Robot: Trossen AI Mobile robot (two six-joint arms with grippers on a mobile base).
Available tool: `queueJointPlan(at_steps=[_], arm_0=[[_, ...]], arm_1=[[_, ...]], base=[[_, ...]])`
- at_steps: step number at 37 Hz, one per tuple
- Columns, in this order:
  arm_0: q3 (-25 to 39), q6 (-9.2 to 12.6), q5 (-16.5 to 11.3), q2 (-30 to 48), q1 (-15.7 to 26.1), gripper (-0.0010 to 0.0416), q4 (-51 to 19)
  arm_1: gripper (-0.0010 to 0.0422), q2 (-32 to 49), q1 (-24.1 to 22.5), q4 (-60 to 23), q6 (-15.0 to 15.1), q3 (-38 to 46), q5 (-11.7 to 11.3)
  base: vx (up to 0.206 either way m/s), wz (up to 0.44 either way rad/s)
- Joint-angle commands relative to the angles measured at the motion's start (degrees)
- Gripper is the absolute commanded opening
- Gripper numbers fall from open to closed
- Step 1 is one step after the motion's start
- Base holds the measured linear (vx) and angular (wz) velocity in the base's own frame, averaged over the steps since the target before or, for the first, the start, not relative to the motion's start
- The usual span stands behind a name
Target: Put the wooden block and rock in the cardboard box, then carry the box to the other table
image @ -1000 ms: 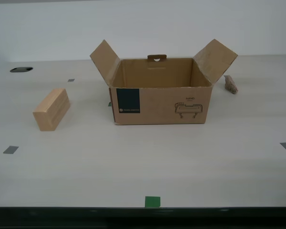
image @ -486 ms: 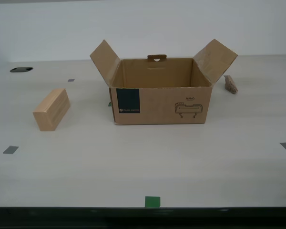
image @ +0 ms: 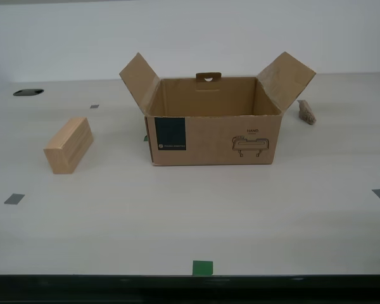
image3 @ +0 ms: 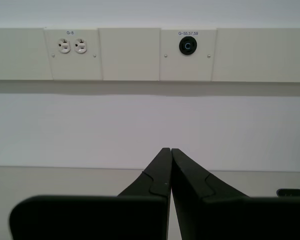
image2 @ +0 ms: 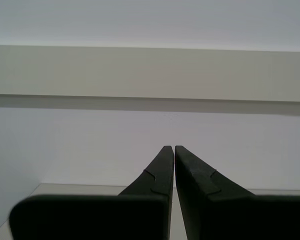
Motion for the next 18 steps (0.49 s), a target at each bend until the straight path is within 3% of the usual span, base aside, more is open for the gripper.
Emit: queueJointPlan(at_steps=[1, 18], arm_0=[[0.04, 0.11, 0.02, 0.00, 0.04, 0.0000, 0.20], [0.04, 0.07, 0.02, 0.00, 0.04, 0.0000, 0.22]], arm_1=[[0.0000, -0.02, 0.00, 0.31, 0.04, 0.02, 0.13], [0.0000, -0.02, 0.00, 0.31, 0.04, 0.02, 0.13]], base=[[0.000, 0.000], [0.000, 0.000]])
